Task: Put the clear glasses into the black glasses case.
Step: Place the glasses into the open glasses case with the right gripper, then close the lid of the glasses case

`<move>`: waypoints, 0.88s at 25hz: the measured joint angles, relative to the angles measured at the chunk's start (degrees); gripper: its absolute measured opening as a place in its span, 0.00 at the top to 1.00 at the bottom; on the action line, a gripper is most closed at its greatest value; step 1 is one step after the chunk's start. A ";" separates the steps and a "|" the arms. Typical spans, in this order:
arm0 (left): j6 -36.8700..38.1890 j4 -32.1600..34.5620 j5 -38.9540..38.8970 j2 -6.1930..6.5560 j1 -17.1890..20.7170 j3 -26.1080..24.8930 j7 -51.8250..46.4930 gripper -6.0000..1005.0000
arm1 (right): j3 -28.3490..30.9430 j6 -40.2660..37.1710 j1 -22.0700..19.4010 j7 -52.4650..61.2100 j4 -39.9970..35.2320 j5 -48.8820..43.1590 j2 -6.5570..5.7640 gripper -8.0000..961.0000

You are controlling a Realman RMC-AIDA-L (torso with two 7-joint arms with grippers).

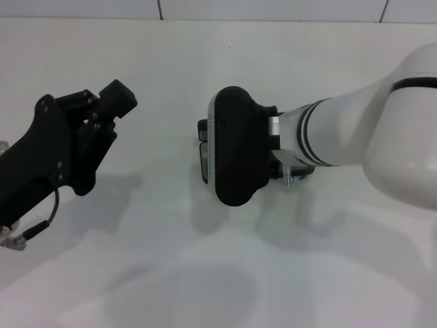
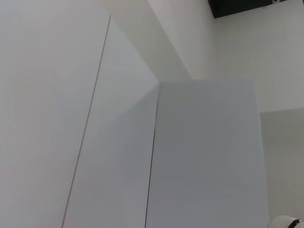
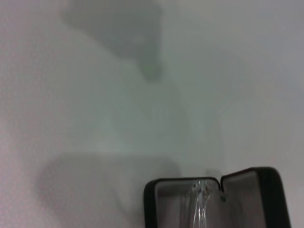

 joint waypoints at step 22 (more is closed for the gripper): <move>0.16 0.01 -0.01 3.22 -2.35 -1.84 -1.89 0.96 | 22.36 -11.89 -32.52 -26.74 -31.83 32.18 -0.85 0.64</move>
